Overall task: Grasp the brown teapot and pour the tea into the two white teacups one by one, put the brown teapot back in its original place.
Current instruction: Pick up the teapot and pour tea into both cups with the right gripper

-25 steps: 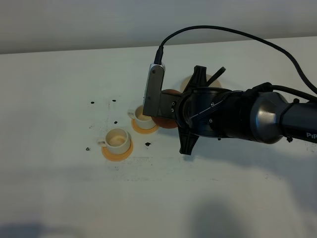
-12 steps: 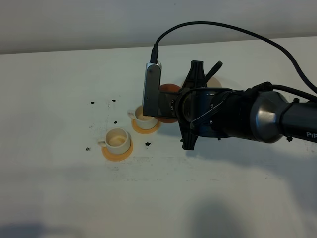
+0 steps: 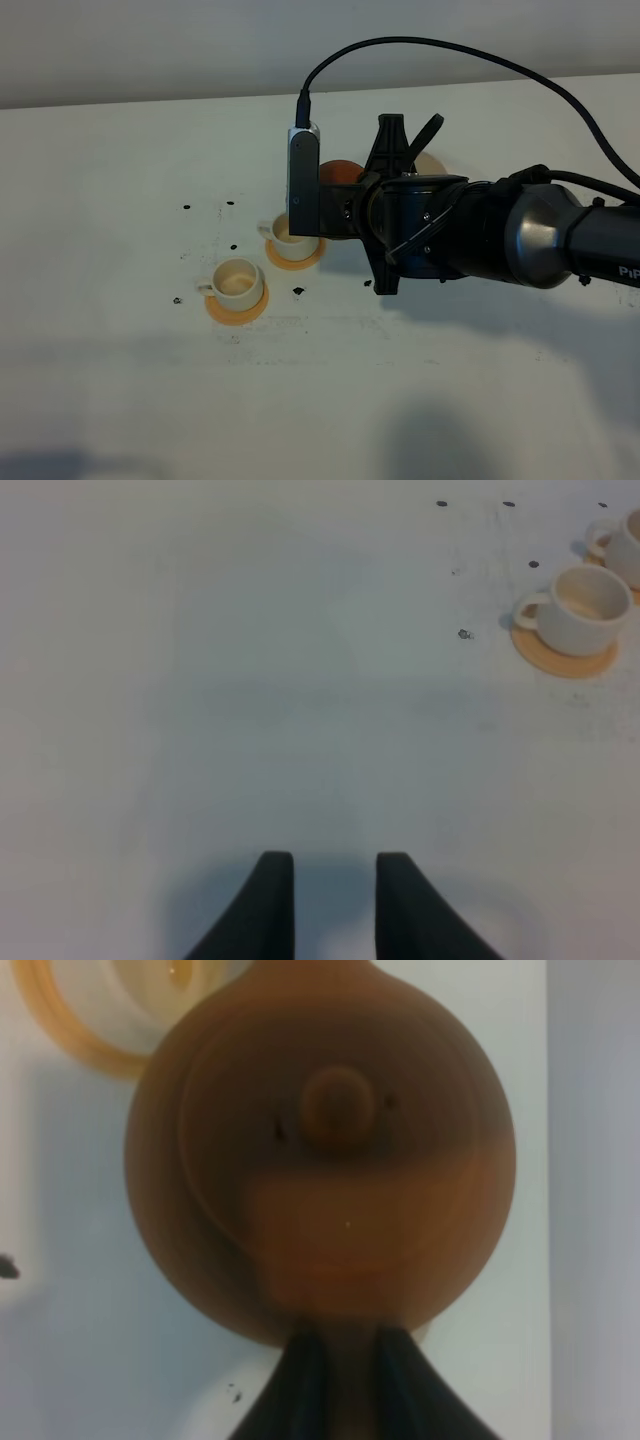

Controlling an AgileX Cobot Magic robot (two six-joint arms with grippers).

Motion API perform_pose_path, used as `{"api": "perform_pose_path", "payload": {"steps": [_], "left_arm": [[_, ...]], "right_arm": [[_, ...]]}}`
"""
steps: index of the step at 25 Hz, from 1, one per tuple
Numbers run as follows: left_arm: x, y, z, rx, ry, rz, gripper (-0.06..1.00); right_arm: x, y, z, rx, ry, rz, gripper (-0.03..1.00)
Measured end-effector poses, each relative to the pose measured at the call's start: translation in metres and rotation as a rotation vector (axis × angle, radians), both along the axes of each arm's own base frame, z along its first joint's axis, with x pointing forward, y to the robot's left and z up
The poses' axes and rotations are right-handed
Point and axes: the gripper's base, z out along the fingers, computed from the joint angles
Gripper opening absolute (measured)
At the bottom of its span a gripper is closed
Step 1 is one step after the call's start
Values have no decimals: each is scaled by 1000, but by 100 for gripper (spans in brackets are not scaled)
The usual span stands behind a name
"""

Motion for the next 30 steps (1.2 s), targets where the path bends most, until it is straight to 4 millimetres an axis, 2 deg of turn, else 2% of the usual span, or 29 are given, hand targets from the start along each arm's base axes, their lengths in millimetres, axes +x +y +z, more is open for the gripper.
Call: {"api": "perform_pose_path", "payload": {"steps": [26, 30], "left_arm": [[0, 0, 0, 0, 0, 0, 22], [0, 0, 0, -1, 0, 0, 22]], "right_arm": [[5, -3, 3, -92, -42, 81, 9], [6, -2, -1, -108, -36, 100, 9]]}}
